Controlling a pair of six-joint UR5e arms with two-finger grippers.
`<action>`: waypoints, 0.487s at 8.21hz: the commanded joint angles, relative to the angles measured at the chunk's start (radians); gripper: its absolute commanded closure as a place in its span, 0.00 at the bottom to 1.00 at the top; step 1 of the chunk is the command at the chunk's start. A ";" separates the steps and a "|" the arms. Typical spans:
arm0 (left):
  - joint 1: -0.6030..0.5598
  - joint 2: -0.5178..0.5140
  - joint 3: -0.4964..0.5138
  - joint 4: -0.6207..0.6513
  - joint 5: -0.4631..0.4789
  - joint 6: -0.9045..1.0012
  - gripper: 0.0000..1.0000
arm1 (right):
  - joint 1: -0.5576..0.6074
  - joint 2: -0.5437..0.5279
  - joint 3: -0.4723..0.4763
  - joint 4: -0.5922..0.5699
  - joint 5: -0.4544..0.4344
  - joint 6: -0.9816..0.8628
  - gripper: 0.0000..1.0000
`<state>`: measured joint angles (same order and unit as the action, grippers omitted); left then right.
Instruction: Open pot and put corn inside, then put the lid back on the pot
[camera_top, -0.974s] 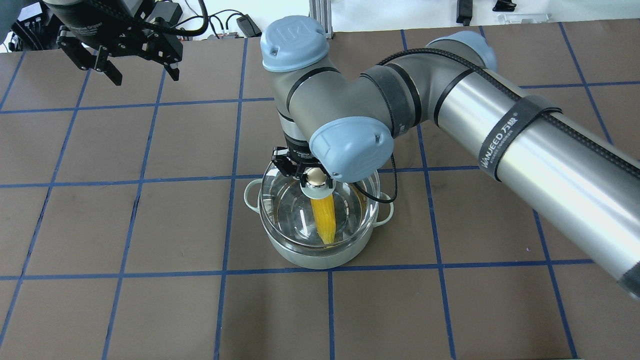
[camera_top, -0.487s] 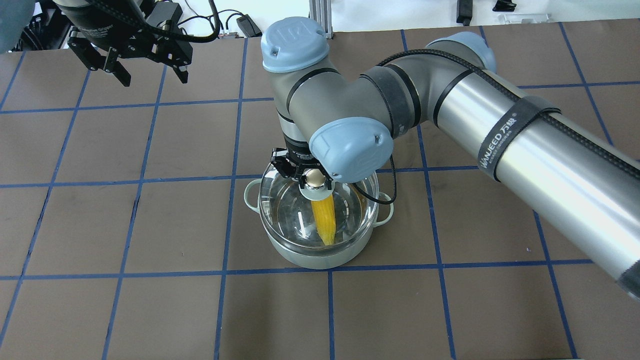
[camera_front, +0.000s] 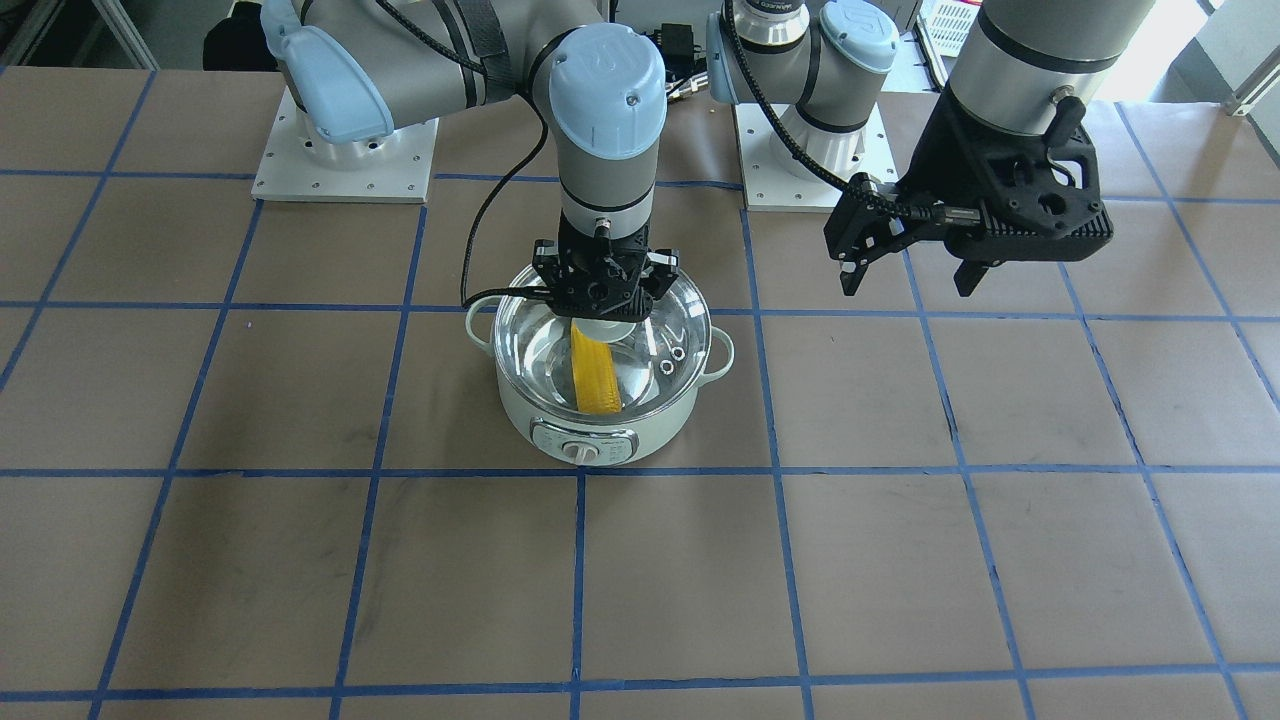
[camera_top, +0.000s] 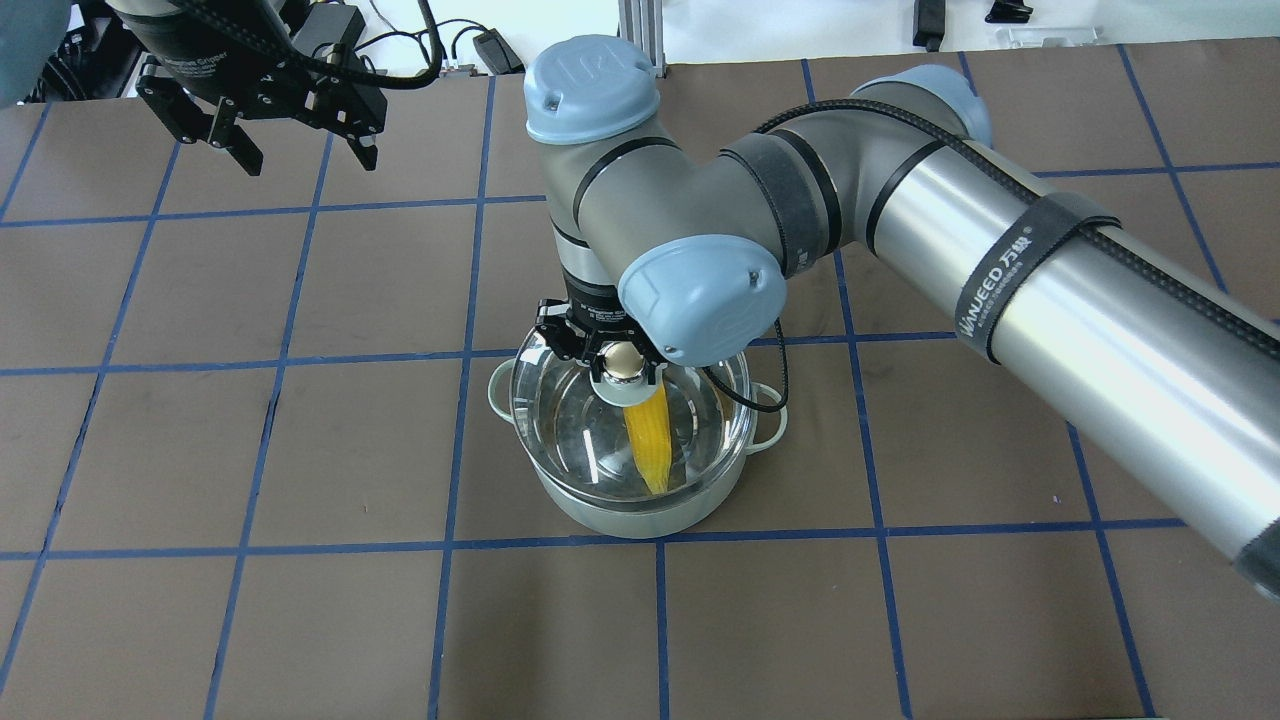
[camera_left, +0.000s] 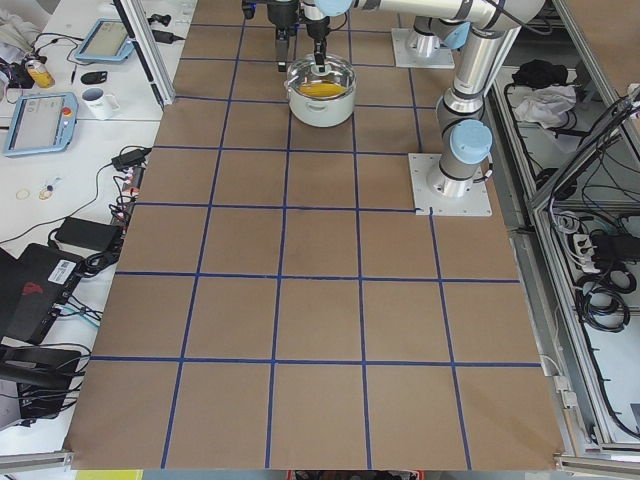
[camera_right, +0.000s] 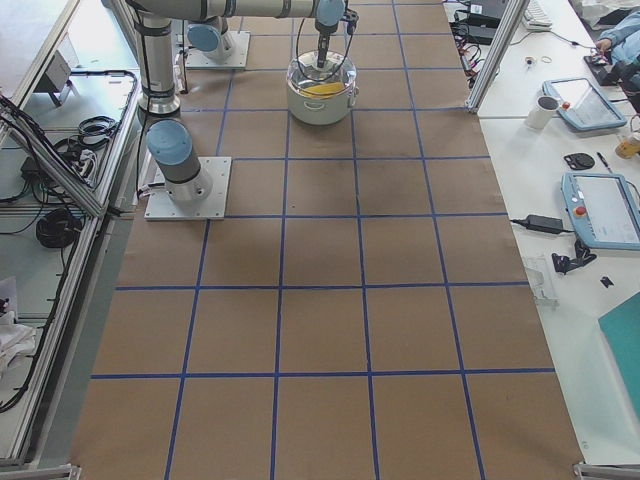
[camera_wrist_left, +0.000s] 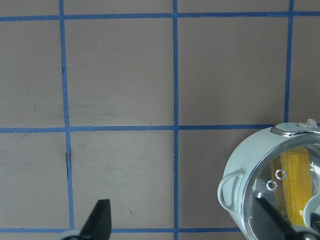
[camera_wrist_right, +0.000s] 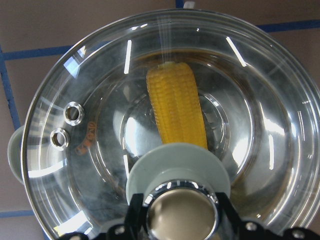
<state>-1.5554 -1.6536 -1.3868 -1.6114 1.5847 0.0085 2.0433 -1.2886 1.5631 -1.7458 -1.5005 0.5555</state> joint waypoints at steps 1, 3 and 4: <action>0.000 -0.003 -0.003 -0.001 0.000 -0.001 0.00 | 0.000 0.000 0.002 0.006 -0.001 -0.018 0.79; 0.000 0.000 -0.015 0.002 0.001 -0.001 0.00 | 0.000 0.000 0.012 0.002 -0.004 -0.019 0.79; 0.000 0.000 -0.017 0.001 0.001 0.001 0.00 | 0.000 0.000 0.014 0.002 -0.003 -0.020 0.79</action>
<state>-1.5554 -1.6546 -1.3982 -1.6105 1.5858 0.0079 2.0433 -1.2886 1.5709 -1.7420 -1.5034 0.5384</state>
